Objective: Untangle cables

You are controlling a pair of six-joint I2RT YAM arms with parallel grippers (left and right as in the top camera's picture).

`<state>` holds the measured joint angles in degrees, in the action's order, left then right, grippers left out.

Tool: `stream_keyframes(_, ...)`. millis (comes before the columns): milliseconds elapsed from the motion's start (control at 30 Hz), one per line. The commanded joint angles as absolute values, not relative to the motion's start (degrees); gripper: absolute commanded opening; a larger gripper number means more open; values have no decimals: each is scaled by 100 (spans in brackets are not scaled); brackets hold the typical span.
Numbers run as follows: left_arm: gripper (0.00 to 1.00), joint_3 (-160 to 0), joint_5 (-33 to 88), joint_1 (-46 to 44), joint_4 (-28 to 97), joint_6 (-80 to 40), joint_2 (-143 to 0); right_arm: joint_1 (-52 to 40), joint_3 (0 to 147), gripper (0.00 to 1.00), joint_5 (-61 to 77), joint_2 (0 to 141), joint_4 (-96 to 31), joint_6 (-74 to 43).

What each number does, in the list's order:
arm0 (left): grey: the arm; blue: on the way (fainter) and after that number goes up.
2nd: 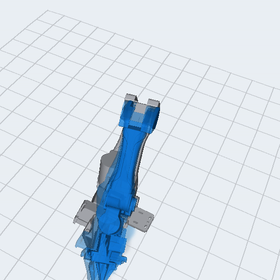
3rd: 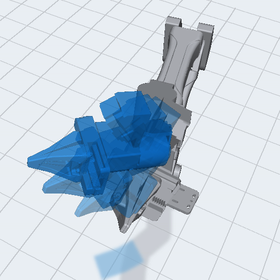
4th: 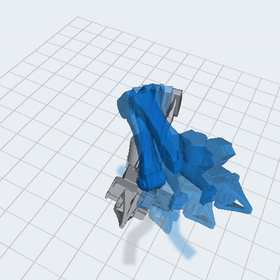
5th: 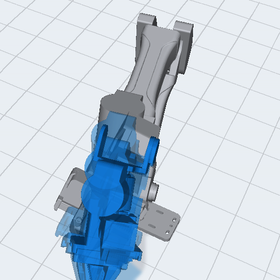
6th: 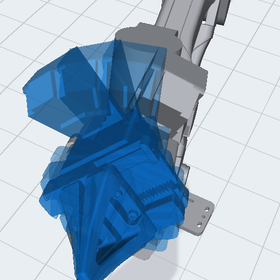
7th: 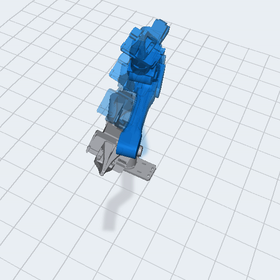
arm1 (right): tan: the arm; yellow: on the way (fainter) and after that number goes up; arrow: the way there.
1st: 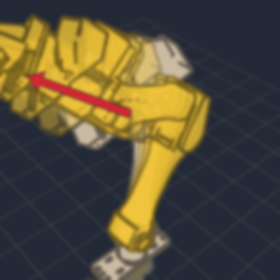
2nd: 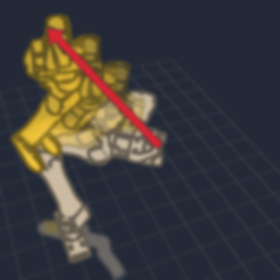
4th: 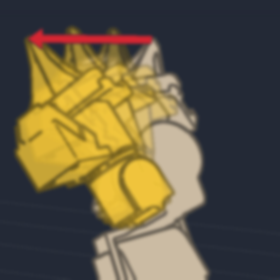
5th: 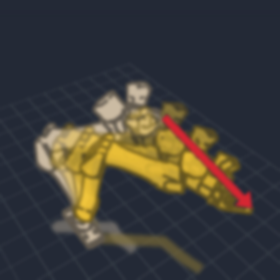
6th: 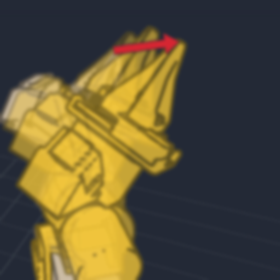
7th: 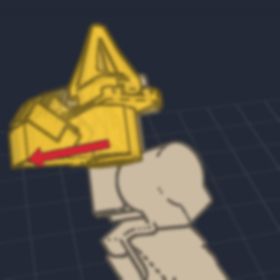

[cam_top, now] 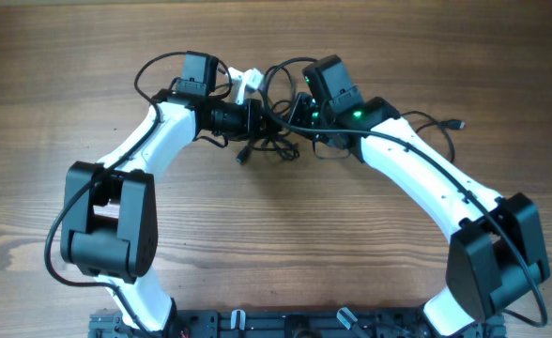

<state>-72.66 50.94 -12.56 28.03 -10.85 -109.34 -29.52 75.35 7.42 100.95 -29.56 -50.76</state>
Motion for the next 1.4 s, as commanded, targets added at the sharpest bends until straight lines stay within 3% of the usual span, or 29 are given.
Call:
stream_keyframes(0,4,-7330,4401,-1249,2821,-1439,-10962,-2803,7550,4,598,10191,-2921,-5122)
stream_keyframes(1367,4,-7330,3909,-1249,2821,-1747,-10962,-2803,7550,8,1190,10191,-1719,-6298)
